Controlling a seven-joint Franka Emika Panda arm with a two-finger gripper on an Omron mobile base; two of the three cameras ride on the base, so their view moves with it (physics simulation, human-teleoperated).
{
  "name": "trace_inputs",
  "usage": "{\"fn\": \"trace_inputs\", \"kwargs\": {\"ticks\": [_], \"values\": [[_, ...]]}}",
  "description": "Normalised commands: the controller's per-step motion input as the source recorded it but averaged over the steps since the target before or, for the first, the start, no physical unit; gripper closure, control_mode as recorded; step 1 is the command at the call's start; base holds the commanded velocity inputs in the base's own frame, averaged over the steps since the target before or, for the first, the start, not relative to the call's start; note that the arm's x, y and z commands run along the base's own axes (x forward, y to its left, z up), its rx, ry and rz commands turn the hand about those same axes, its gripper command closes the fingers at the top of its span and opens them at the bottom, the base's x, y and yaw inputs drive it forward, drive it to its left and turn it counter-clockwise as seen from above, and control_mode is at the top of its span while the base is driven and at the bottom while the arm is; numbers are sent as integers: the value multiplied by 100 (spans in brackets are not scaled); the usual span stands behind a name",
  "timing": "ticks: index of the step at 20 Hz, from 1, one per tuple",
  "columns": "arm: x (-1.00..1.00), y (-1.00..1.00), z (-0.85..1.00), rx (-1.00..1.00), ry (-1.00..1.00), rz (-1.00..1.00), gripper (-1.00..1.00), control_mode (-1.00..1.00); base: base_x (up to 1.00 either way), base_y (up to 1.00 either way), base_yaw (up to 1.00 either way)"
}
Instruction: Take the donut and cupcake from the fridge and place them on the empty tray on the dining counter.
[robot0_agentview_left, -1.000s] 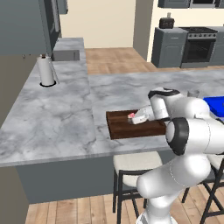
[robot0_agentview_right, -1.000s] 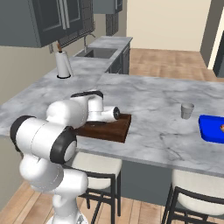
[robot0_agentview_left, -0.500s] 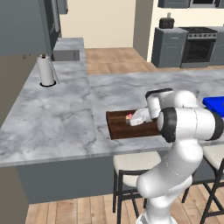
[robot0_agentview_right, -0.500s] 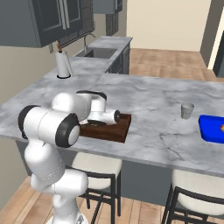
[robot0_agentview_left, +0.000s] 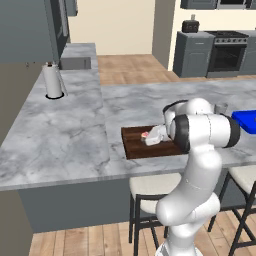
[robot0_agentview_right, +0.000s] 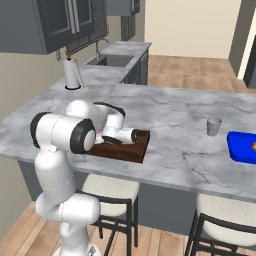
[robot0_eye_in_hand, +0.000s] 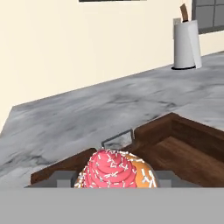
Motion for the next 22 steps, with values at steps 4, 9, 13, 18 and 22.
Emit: {"fn": "trace_inputs", "kwargs": {"ticks": [4,9,13,18,22], "values": [[37,0,-26,0,-3,0,100,-100,0,0,0],[40,0,-26,0,-3,0,100,-100,0,0,0],[43,0,-24,0,-2,0,100,-100,0,0,0],[39,0,-25,0,-3,0,100,-100,0,0,0],[14,4,-29,0,-7,0,-100,-100,0,0,0]]}}
